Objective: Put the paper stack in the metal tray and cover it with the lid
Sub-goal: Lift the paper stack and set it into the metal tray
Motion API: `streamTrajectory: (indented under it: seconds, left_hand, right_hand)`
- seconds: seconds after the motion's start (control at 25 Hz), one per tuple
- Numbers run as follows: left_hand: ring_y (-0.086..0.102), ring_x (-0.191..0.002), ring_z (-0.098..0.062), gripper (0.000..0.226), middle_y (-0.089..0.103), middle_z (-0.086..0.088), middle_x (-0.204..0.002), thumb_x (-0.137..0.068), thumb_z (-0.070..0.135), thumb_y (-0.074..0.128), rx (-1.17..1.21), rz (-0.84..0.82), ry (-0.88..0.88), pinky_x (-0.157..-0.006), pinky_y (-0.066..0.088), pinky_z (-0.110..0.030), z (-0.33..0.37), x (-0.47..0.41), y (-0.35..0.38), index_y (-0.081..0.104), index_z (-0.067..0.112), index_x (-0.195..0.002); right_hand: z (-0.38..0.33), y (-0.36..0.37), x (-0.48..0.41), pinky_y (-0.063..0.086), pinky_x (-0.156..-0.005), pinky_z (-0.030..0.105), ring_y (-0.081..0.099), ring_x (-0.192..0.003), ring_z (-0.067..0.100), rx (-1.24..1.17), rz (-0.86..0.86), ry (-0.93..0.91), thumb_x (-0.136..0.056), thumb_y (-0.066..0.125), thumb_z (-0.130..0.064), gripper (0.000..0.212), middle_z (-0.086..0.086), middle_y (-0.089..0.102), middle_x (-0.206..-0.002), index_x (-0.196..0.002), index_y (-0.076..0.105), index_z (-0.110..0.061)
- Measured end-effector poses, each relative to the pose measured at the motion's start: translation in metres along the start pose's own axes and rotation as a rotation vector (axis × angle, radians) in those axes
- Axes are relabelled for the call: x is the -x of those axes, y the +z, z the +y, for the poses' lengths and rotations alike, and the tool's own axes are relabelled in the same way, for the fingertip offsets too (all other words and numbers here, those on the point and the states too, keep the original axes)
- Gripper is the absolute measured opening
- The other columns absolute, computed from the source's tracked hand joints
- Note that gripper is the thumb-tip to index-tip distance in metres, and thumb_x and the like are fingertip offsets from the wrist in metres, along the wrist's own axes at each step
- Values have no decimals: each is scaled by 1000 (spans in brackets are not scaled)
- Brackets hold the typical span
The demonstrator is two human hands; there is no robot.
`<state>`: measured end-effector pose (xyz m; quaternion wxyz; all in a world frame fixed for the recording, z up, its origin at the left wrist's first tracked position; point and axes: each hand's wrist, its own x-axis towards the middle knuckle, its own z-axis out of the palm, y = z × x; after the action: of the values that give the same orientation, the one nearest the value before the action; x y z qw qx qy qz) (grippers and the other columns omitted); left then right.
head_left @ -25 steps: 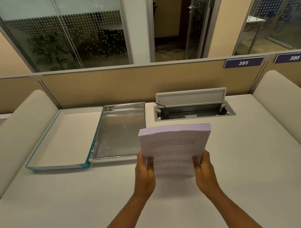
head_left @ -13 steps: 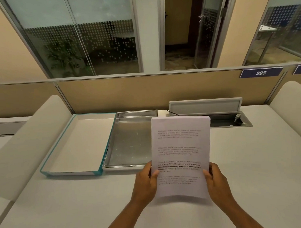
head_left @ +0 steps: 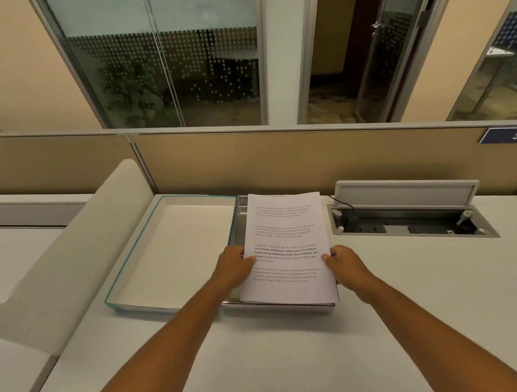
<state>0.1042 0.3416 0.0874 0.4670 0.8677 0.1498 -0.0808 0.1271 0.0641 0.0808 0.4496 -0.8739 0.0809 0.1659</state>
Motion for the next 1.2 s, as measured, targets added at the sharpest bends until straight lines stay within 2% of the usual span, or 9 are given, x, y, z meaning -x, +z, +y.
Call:
streamTrajectory:
  seconds: [0.08, 0.24, 0.48, 0.68, 0.76, 0.84, 0.96, 1.08, 1.2]
  left_hand:
    - [69, -98, -25, 33, 73, -13, -134, -102, 18, 63, -32, -32, -63, -85, 57, -35, -8, -28, -4, 71, 7, -132]
    - [70, -105, -30, 26, 70, -14, -133, -103, 19, 59, -72, -117, -167, -87, 61, -40, -25, -72, -3, 64, 9, -127]
    - [63, -100, -24, 33, 68, -11, -131, -105, 16, 55, -145, -165, -128, -78, 56, -34, -21, -80, 6, 60, 12, -137]
    - [68, -117, -35, 34, 67, -16, -137, -107, 15, 53, -217, -182, -139, -84, 55, -34, -19, -77, 12, 58, 6, -139]
    - [68, -120, -37, 34, 67, -17, -138, -107, 14, 53, -217, -197, -147, -87, 56, -35, -17, -75, 11, 58, 5, -140]
    - [68, -113, -33, 34, 67, -17, -137, -108, 15, 53, -220, -196, -162, -85, 56, -34, -13, -72, 10, 58, 6, -140]
    - [61, -98, -25, 35, 67, -16, -135, -106, 17, 56, -211, -147, -198, -80, 53, -32, -13, -64, 8, 58, 5, -139]
    - [62, -98, -26, 36, 67, -17, -136, -104, 19, 61, -235, -105, -218, -81, 55, -33, -17, -49, 4, 58, 4, -136]
    - [67, -102, -30, 35, 69, -16, -136, -103, 24, 64, -145, 6, -205, -89, 62, -40, -17, -23, -6, 61, 4, -132]
  right_hand:
    - [-12, 15, -20, 61, -94, 53, 69, -104, 30, -3, -12, 59, -108, 49, -30, 21, 10, 68, -119, -110, 59, -12]
    - [-19, 46, -55, 59, -98, 47, 67, -112, 33, 50, -26, 169, -107, 52, -28, 28, 13, 65, -130, -127, 56, -8]
    - [-26, 47, -64, 60, -92, 43, 67, -107, 31, 127, -57, 152, -108, 51, -26, 13, 10, 64, -124, -114, 53, -15]
    - [-27, 53, -65, 50, -68, 24, 61, -82, 17, 308, -49, 116, -107, 53, -26, 10, 13, 67, -125, -107, 51, -17]
    - [-30, 55, -64, 43, -59, 21, 56, -76, 14, 355, -82, 112, -106, 53, -28, 15, 13, 67, -125, -113, 56, -14]
    - [-32, 55, -60, 48, -66, 23, 59, -85, 18, 350, -98, 104, -105, 55, -29, 30, 14, 66, -130, -127, 59, -9]
    - [-38, 57, -46, 57, -87, 37, 66, -111, 31, 278, -42, 77, -102, 61, -32, 49, 14, 61, -141, -142, 46, -8]
    - [-45, 60, -23, 55, -102, 44, 58, -134, 37, 264, 2, 35, -101, 62, -35, 71, 14, 49, -157, -156, 26, -9]
    - [-41, 68, 6, 53, -109, 48, 52, -139, 34, 375, 30, -113, -101, 59, -42, 73, 13, 41, -160, -157, 25, -10]
